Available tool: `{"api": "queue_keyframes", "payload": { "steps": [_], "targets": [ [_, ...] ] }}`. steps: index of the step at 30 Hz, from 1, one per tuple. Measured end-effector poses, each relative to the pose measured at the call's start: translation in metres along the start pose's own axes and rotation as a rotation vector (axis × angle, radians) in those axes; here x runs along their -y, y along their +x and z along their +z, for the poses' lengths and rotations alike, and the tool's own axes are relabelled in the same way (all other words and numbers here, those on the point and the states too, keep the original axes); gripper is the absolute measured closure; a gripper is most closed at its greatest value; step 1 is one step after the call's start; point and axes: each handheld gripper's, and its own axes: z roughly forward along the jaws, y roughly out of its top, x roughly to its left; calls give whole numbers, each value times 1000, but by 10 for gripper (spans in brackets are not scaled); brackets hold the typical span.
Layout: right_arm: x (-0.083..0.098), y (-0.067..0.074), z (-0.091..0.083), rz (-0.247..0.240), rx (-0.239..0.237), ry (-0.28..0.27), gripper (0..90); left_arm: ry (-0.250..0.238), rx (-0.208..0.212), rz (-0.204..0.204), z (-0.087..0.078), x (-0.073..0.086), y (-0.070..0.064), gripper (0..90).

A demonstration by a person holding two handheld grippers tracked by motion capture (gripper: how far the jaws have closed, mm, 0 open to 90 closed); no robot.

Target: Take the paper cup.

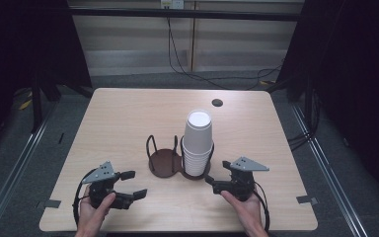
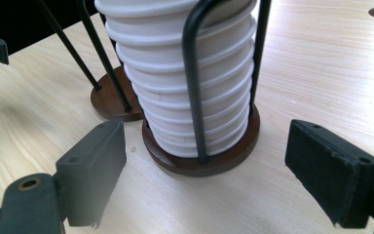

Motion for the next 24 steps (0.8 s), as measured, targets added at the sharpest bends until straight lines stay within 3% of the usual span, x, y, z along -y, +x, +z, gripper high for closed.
{"api": "queue_keyframes", "payload": {
  "steps": [4, 12, 18, 24],
  "targets": [
    [-1, -1, -2, -1, 0, 1, 161, 6, -2, 1, 0, 0, 0, 161],
    [-4, -2, -8, 25, -64, -11, 235, 11, 0, -10, -1, 1, 0, 161],
    [-9, -2, -13, 55, -93, 9, 246, -13, -11, -50, 0, 1, 0, 162],
    [-18, 1, -17, 39, -110, 40, 259, -4, 7, -36, 2, 1, -2, 163]
  ]
}}
